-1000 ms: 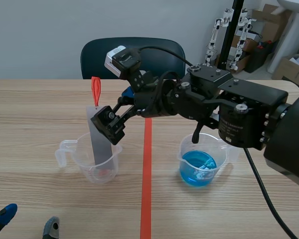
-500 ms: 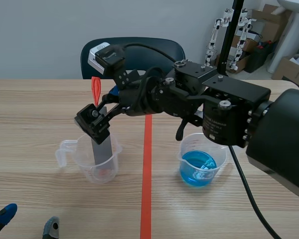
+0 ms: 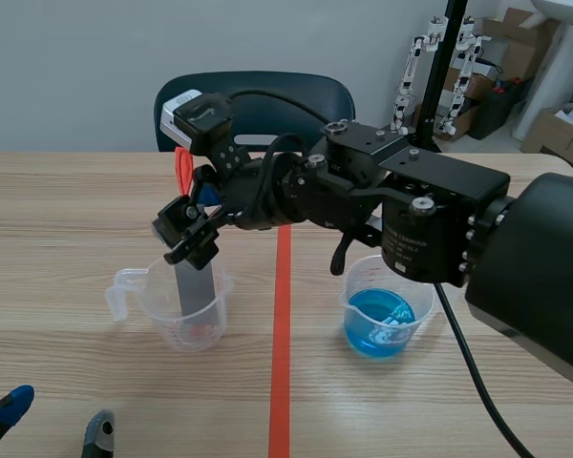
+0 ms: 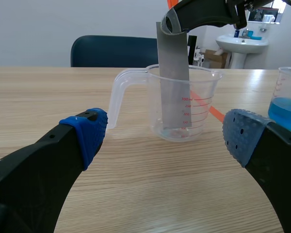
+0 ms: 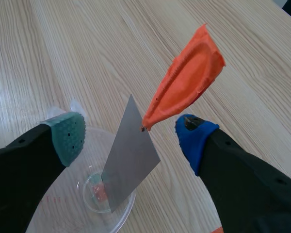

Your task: Do the redox reaction experiment. lift the metal plate out of the left beaker

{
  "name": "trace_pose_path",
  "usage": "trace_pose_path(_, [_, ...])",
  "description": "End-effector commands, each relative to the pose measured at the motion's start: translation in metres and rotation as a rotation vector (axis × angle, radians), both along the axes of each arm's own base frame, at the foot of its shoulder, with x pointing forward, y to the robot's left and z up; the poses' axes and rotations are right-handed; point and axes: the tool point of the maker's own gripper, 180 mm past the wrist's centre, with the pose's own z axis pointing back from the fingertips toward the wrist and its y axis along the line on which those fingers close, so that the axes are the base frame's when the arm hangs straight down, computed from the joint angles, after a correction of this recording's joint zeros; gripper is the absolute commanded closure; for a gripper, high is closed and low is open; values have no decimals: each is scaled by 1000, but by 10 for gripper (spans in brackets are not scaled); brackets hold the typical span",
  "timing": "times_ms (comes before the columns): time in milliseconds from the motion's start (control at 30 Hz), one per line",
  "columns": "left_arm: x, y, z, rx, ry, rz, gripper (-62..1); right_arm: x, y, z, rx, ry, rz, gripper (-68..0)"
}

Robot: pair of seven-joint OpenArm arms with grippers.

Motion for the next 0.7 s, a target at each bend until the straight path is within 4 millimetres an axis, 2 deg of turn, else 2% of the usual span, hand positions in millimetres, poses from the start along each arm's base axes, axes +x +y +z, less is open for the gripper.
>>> trace_pose_path(0, [3, 3, 7, 0, -33, 8, -508, 6, 4, 13, 18, -19, 6, -332])
trace_pose_path(167, [3, 3, 7, 0, -32, 8, -508, 5, 3, 11, 10, -3, 5, -217])
trace_pose_path(400, [3, 3, 7, 0, -32, 8, -508, 4, 3, 11, 8, -4, 12, -22])
trace_pose_path(667, [3, 3, 7, 0, -32, 8, -508, -2, 5, 11, 9, -5, 52, -6])
